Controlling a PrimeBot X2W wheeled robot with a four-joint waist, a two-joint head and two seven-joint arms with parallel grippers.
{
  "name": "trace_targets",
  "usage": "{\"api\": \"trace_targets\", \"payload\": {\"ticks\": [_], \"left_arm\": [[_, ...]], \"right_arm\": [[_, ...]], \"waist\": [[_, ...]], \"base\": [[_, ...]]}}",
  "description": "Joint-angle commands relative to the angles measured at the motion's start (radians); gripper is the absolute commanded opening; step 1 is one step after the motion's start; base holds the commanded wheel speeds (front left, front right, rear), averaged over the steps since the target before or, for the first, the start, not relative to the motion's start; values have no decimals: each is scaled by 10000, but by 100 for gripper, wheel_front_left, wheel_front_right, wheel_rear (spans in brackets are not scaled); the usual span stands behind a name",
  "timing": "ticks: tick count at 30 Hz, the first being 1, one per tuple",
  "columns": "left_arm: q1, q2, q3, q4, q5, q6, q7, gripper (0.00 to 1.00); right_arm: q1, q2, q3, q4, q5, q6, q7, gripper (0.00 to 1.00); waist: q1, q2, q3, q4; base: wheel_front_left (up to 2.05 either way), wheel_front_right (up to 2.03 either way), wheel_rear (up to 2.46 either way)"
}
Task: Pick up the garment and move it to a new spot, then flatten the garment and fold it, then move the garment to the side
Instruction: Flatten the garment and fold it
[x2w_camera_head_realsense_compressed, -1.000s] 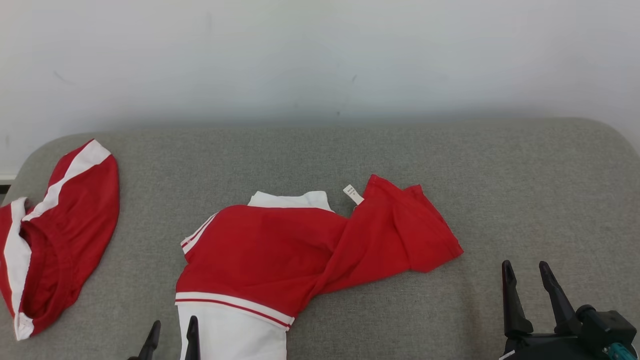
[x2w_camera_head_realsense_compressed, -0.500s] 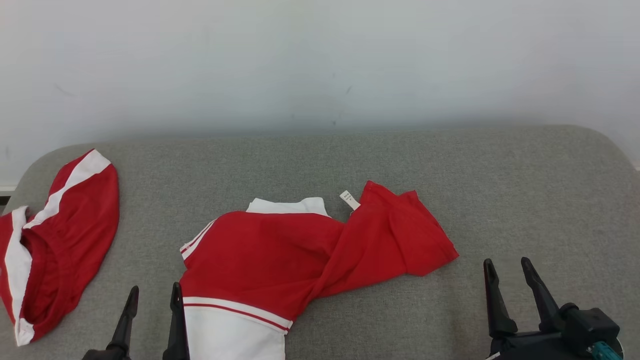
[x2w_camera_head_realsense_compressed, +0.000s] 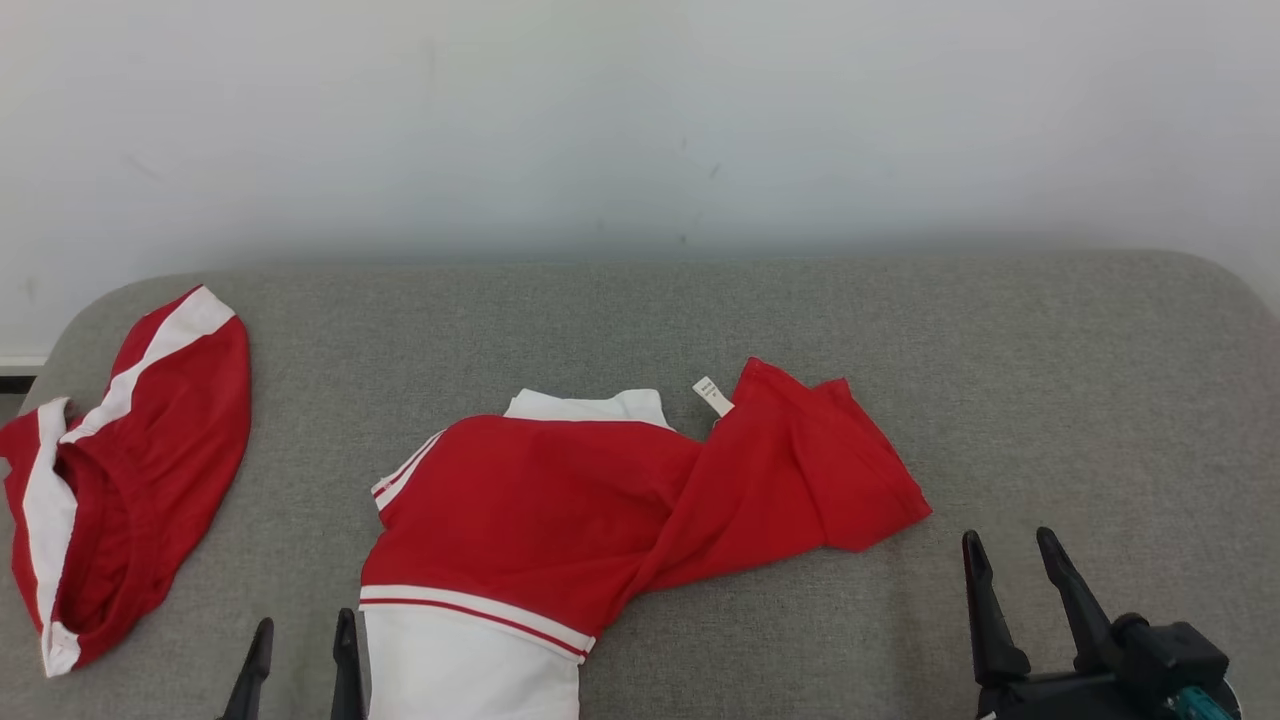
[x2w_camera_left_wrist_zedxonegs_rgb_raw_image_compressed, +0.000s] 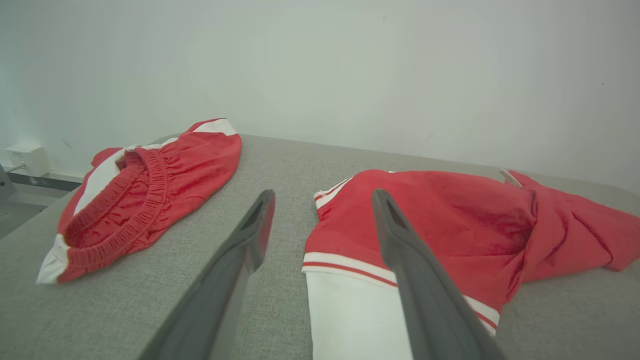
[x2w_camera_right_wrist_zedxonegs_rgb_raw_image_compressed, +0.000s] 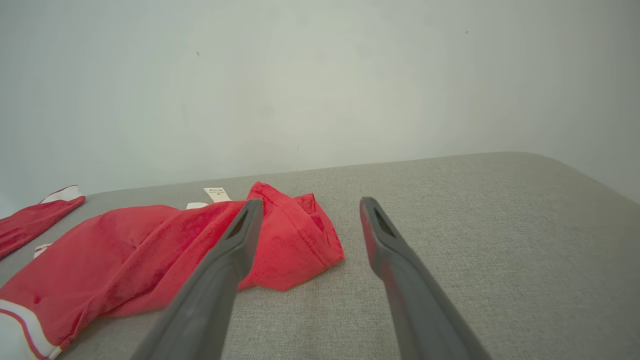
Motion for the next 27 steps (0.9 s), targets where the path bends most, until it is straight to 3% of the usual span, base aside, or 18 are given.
{"api": "trace_targets", "payload": {"ticks": [1, 8, 17, 27], "left_arm": [[-46, -55, 31, 135, -34, -66, -31, 100], [-429, -73, -353, 1470, -314, -360, -15, 100], [-1328, -41, -1267, 2993, -587, -545, 96, 100], [-2173, -58, -1904, 4010, -851, -601, 18, 100]], "right_arm": [[-269, -37, 84, 91, 92, -23, -7, 100], [-1949, -581, 708, 1266, 159, -23, 15, 100], [-5021, -1257, 1764, 3850, 113, -23, 660, 100], [-7693, -1470, 2921, 6710, 263, -23, 1241, 100]], "waist": [[1, 0, 55, 62], [1, 0, 565, 368], [1, 0, 1349, 950], [1, 0, 2053, 1561]], "base": [[0, 0, 0], [0, 0, 0], [0, 0, 0], [0, 0, 0]]}}
